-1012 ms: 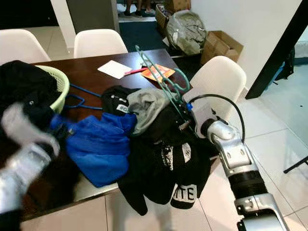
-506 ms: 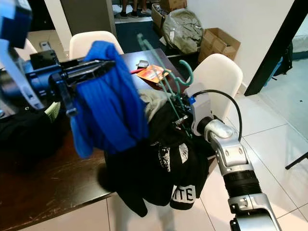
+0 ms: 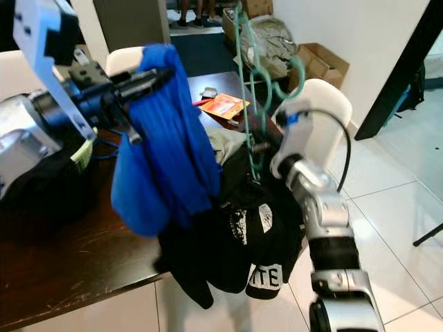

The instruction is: Hang hanger

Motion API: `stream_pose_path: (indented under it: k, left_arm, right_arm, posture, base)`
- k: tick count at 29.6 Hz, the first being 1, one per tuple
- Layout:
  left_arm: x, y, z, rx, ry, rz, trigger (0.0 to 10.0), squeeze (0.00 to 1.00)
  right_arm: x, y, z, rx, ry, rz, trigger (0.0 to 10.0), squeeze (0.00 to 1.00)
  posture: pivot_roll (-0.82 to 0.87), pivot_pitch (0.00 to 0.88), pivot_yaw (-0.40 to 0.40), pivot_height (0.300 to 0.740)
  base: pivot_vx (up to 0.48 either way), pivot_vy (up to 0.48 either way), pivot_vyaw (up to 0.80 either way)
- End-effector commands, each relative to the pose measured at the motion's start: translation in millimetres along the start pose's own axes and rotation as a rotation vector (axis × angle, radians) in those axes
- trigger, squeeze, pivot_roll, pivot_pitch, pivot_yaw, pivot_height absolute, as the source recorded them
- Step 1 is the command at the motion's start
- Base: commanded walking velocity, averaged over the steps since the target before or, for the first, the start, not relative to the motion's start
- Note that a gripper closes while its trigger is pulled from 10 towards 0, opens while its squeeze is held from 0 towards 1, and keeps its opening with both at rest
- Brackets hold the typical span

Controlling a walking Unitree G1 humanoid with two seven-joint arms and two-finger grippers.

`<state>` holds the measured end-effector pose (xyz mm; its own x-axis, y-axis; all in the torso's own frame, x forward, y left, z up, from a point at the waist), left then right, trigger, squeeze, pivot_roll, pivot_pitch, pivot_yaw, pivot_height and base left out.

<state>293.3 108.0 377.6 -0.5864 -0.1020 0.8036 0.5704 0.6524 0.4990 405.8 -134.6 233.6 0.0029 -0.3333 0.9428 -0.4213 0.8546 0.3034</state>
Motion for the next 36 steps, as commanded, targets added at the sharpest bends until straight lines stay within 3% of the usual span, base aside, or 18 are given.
stream_pose_path:
  k: [1, 3, 6, 11, 14, 16, 19, 21, 23, 25, 27, 28, 30, 31, 33, 34, 35, 36]
  left_arm:
    - [6.5, 2.0, 1.3, -0.002, -0.04, 0.009, 10.0, 0.0]
    - [11.7, -7.1, 7.6, -0.091, -0.079, 0.031, 10.0, 0.0]
    - [13.7, -11.8, 11.7, -0.14, -0.094, 0.032, 10.0, 0.0]
    - [12.7, -19.0, 25.7, -0.247, -0.082, -0.016, 10.0, 0.0]
    - [8.7, -16.7, 29.9, -0.256, -0.05, -0.046, 10.0, 0.0]
    - [-1.9, -4.9, 34.5, -0.223, 0.036, -0.126, 10.0, 0.0]
    - [-6.1, 1.8, 35.7, -0.201, 0.072, -0.162, 10.0, 0.0]
    - [-7.4, 30.4, 39.9, -0.124, 0.119, -0.25, 10.0, 0.0]
    - [-7.4, 30.4, 39.9, -0.124, 0.119, -0.25, 10.0, 0.0]
    - [4.7, 61.4, 43.9, -0.038, 0.114, -0.321, 10.0, 0.0]
    - [4.7, 61.4, 43.9, -0.038, 0.114, -0.321, 10.0, 0.0]
    - [10.3, 71.5, 46.1, -0.021, 0.113, -0.352, 10.0, 0.0]
    - [10.3, 71.5, 46.1, -0.021, 0.113, -0.352, 10.0, 0.0]
    - [14.2, 77.4, 48.0, -0.021, 0.119, -0.385, 10.0, 0.0]
    - [14.2, 77.4, 48.0, -0.021, 0.119, -0.385, 10.0, 0.0]
    - [20.1, 82.0, 50.1, -0.031, 0.115, -0.404, 10.0, 0.0]
    - [20.1, 82.0, 50.1, -0.031, 0.115, -0.404, 10.0, 0.0]
    - [27.6, 87.2, 53.1, -0.06, 0.106, -0.413, 10.0, 0.0]
  right_arm:
    - [-2.4, -4.2, 2.5, -0.017, -0.005, -0.046, 10.0, 0.0]
    - [0.1, -3.0, 4.2, 0.0, -0.013, -0.062, 10.0, 0.0]
    - [1.3, -2.6, 4.9, 0.007, -0.015, -0.067, 10.0, 0.0]
    - [9.2, -3.3, 8.4, 0.042, -0.023, -0.057, 10.0, 0.0]
    - [14.2, -4.6, 11.2, 0.065, -0.028, -0.067, 10.0, 0.0]
    - [21.9, -0.9, 24.2, 0.185, -0.005, -0.021, 10.0, 0.0]
    - [24.6, 1.8, 31.7, 0.245, 0.006, -0.001, 10.0, 0.0]
    - [32.8, -0.9, 65.8, 0.423, 0.049, -0.012, 10.0, 0.0]
    - [32.8, -0.9, 65.8, 0.423, 0.049, -0.012, 10.0, 0.0]
    - [21.6, -8.1, 105.4, 0.55, 0.193, 0.019, 10.0, 0.0]
    - [21.6, -8.1, 105.4, 0.55, 0.193, 0.019, 10.0, 0.0]
    - [11.1, -12.0, 122.8, 0.579, 0.279, 0.038, 10.0, 0.0]
    - [11.1, -12.0, 122.8, 0.579, 0.279, 0.038, 10.0, 0.0]
    - [5.3, -15.3, 136.2, 0.591, 0.338, 0.047, 10.0, 0.0]
    - [5.3, -15.3, 136.2, 0.591, 0.338, 0.047, 10.0, 0.0]
    - [2.6, -20.5, 149.9, 0.591, 0.387, 0.055, 10.0, 0.0]
    - [2.6, -20.5, 149.9, 0.591, 0.387, 0.055, 10.0, 0.0]
    - [-1.2, -17.8, 167.0, 0.628, 0.462, 0.067, 10.0, 0.0]
  posture:
    - [0.06, 0.075, -0.005, 0.74]
    - [0.06, 0.077, -0.005, 0.74]
    - [0.06, 0.077, -0.005, 0.74]
    - [0.06, 0.077, -0.003, 0.74]
    - [0.06, 0.077, -0.004, 0.74]
    - [0.05, 0.076, -0.003, 0.74]
    - [0.05, 0.075, -0.004, 0.74]
    - [0.04, 0.072, -0.006, 0.74]
    - [0.04, 0.072, -0.006, 0.74]
    - [0.04, 0.067, -0.007, 0.74]
    - [0.04, 0.067, -0.007, 0.74]
    - [0.04, 0.065, -0.009, 0.74]
    - [0.04, 0.065, -0.009, 0.74]
    - [0.04, 0.064, -0.008, 0.74]
    - [0.04, 0.064, -0.008, 0.74]
    - [0.04, 0.065, -0.002, 0.74]
    - [0.04, 0.065, -0.002, 0.74]
    - [0.03, 0.065, 0.01, 0.74]
  base:
    - [0.0, 0.0, -0.8]
    - [0.0, 0.0, -0.8]
    - [0.0, 0.0, -0.8]
    - [0.0, 0.0, -0.8]
    - [0.0, 0.0, -0.8]
    - [0.0, 0.0, 0.0]
    - [0.0, 0.0, 0.0]
    - [0.0, 0.0, 0.0]
    - [0.0, 0.0, 0.0]
    - [0.0, 0.0, 0.0]
    - [0.0, 0.0, 0.0]
    - [0.0, 0.0, 0.0]
    - [0.0, 0.0, 0.0]
    - [0.0, 0.0, 0.0]
    - [0.0, 0.0, 0.0]
    - [0.0, 0.0, 0.0]
    - [0.0, 0.0, 0.0]
    - [0.0, 0.0, 0.0]
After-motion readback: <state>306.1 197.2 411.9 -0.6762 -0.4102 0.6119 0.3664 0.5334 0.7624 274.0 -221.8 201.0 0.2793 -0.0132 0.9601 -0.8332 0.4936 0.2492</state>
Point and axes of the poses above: a point about 5 cm out from each wrist's last joint towards the gripper, its own z axis pointing back from the gripper into the wrist, its own x axis along the axis of the wrist's last joint, y = z × x, the point moved 5 cm from there along -z, pointing out of the wrist towards the gripper, and after that the axes turned 11 degrees about -z, right-handed, at the moved point
